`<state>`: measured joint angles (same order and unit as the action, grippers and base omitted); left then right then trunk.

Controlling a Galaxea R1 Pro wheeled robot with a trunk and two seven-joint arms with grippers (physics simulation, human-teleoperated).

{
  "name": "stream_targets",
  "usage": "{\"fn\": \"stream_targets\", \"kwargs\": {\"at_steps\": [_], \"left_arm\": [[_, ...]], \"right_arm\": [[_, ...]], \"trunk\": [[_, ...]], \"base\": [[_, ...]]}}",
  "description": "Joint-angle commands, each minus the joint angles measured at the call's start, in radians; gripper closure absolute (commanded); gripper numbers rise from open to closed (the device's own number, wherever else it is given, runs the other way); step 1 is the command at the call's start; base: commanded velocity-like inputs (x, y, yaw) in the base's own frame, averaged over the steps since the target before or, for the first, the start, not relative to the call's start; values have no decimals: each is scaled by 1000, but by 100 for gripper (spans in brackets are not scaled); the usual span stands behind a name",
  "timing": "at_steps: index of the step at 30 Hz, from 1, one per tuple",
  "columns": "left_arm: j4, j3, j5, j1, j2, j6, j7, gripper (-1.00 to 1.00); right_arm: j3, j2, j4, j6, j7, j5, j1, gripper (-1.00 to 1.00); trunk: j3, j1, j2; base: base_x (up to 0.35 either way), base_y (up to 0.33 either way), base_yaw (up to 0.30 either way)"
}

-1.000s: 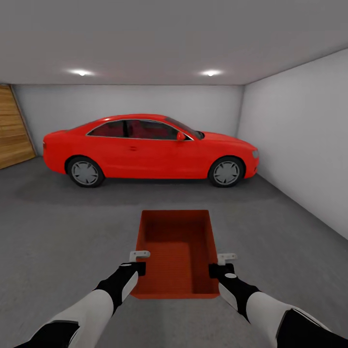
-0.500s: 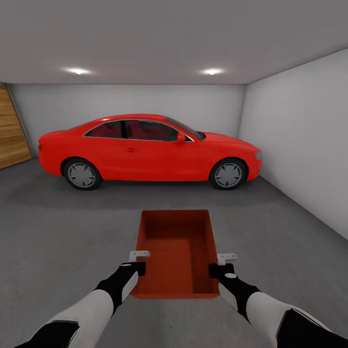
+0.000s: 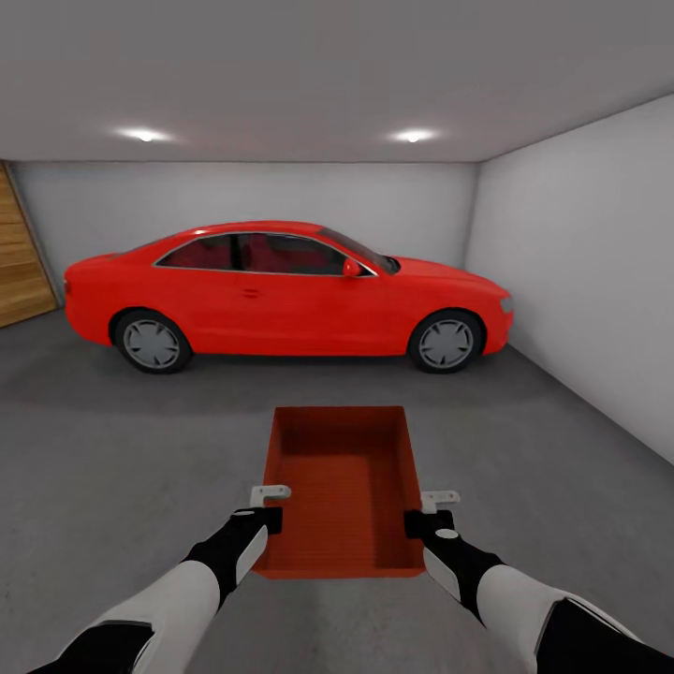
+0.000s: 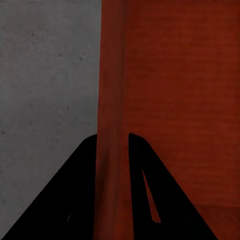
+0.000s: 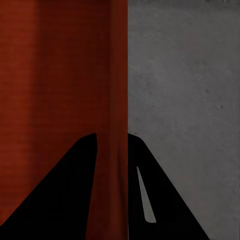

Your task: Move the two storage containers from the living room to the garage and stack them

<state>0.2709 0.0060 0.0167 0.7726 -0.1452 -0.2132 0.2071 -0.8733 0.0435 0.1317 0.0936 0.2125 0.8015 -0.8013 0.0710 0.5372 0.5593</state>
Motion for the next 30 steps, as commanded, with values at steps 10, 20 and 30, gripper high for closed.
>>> {"fn": "stream_targets", "kwargs": {"at_steps": [10,20,30], "left_arm": [[5,-9,-17,0,36,-7,8,100],[5,-9,-17,0,36,-6,8,100],[5,-9,-17,0,36,-6,8,100]], "right_arm": [[2,-6,-43,5,5,14,-1,100],[2,-6,-44,5,5,14,-1,100],[2,-6,-44,5,5,15,-1,100]], "trunk": [[2,1,2],[2,1,2],[2,1,2]], "base": [[321,0,0],[114,0,-48],[1,0,-264]]}}
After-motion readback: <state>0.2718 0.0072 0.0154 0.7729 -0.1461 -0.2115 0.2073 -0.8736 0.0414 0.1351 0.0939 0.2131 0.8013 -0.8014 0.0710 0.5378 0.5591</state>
